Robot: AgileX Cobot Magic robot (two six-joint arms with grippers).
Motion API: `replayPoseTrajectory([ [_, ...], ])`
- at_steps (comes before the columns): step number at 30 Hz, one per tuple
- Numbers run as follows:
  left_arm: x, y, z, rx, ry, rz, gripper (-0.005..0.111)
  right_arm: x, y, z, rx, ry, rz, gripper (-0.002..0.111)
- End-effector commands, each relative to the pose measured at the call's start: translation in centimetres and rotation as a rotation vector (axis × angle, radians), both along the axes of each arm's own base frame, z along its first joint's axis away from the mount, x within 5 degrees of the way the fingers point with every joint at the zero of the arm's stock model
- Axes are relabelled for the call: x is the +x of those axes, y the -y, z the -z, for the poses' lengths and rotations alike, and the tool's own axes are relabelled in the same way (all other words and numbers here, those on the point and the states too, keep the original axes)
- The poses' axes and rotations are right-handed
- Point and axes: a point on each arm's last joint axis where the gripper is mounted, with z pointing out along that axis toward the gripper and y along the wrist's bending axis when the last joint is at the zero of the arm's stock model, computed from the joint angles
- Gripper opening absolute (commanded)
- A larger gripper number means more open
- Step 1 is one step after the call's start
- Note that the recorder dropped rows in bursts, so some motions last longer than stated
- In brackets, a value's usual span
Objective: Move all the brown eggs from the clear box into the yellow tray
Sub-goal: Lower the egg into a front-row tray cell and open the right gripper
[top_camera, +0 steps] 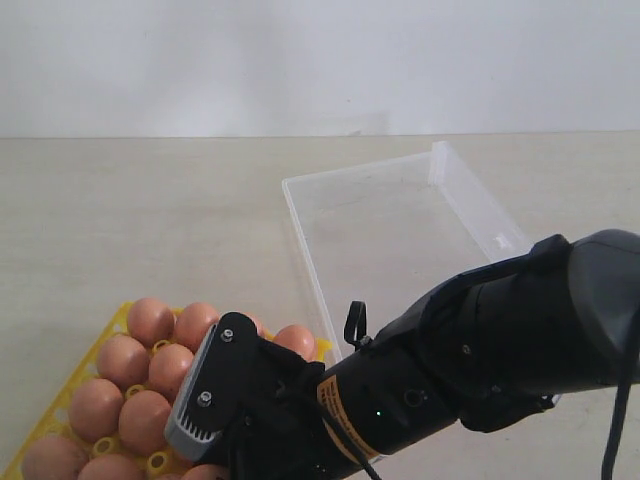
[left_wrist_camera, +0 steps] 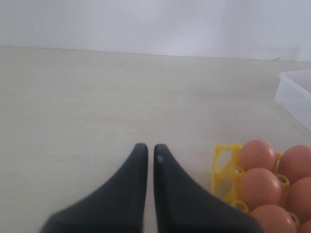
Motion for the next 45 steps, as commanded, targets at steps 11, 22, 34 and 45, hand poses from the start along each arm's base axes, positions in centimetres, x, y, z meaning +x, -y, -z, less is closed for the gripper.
replayPoseTrajectory([
  [11,0.00,0.00,0.06,0.004,0.005,0.002,0.004,0.08,0.01,0.00,-0.001,0.009,0.002,0.001],
  [22,0.00,0.00,0.06,0.004,0.005,0.002,0.004,0.08,0.00,-0.02,0.001,-0.001,0.010,0.048],
  [34,0.00,0.00,0.06,0.004,0.005,0.002,0.004,0.08,0.00,-0.02,0.002,-0.007,0.015,0.057],
  [45,0.00,0.00,0.06,0.004,0.005,0.002,0.004,0.01,-0.05,-0.07,0.010,-0.020,0.015,0.057],
])
